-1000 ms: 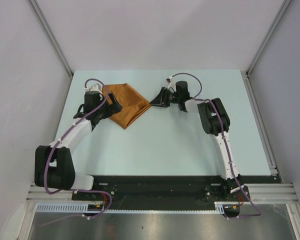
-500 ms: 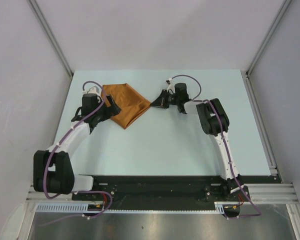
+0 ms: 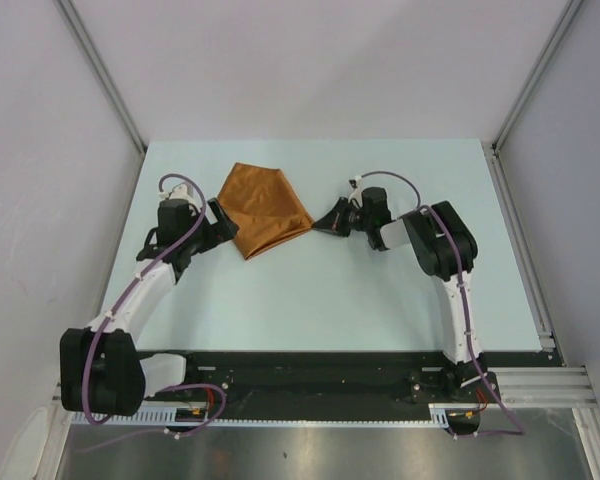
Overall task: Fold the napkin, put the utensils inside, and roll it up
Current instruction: Fold the napkin
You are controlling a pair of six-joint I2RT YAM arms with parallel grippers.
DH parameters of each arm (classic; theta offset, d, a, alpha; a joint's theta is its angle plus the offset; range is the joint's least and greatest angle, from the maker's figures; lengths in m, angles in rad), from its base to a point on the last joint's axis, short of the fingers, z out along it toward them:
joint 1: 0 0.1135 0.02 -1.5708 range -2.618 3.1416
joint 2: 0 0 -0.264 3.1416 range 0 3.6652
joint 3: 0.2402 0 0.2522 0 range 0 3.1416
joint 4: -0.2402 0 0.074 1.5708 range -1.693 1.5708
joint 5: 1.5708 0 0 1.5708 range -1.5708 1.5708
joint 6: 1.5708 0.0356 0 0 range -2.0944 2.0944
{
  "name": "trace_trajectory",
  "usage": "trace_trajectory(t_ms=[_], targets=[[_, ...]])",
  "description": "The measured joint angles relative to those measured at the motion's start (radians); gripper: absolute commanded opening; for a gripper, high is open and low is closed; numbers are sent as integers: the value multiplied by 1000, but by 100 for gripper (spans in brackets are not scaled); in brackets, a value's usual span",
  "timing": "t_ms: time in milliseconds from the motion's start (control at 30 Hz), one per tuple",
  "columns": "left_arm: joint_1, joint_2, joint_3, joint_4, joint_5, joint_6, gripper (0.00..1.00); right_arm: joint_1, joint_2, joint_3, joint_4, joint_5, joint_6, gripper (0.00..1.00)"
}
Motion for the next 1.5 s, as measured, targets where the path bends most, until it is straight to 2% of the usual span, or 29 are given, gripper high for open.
trace_trajectory(t_ms=[267,433,567,767,833,867,933,967,1067,1133,1267,1367,1500], targets=[[0,-70,-60,-7,8,-8,100,16,-210,-317,3,84,42,0],[1,-124,-85,-14,26,-15,100,34,-399,-537,-29,156,51,0],[1,-160,-85,-27,35,-15,100,50,-586,-696,-105,225,50,0],[1,-198,-84,-48,63,-10,100,75,-822,-819,-271,323,31,1],[1,-195,-80,-59,77,2,100,80,-879,-839,-326,348,25,10],[1,-189,-67,-75,85,10,100,82,-904,-845,-357,360,21,23],[1,-167,-32,-91,96,34,100,86,-947,-849,-427,383,11,36],[1,-145,5,-115,103,53,100,88,-978,-850,-476,395,-2,47],[1,-78,121,-156,106,101,100,93,-1088,-849,-602,426,-35,59],[1,-48,182,-154,121,126,100,95,-1184,-825,-705,452,-71,61],[4,-53,179,-116,183,146,100,95,-1241,-734,-782,476,-117,62],[12,-53,152,-112,226,153,100,95,-1212,-666,-767,479,-141,62],[23,-53,130,-115,266,154,100,95,-1085,-628,-702,457,-151,60]])
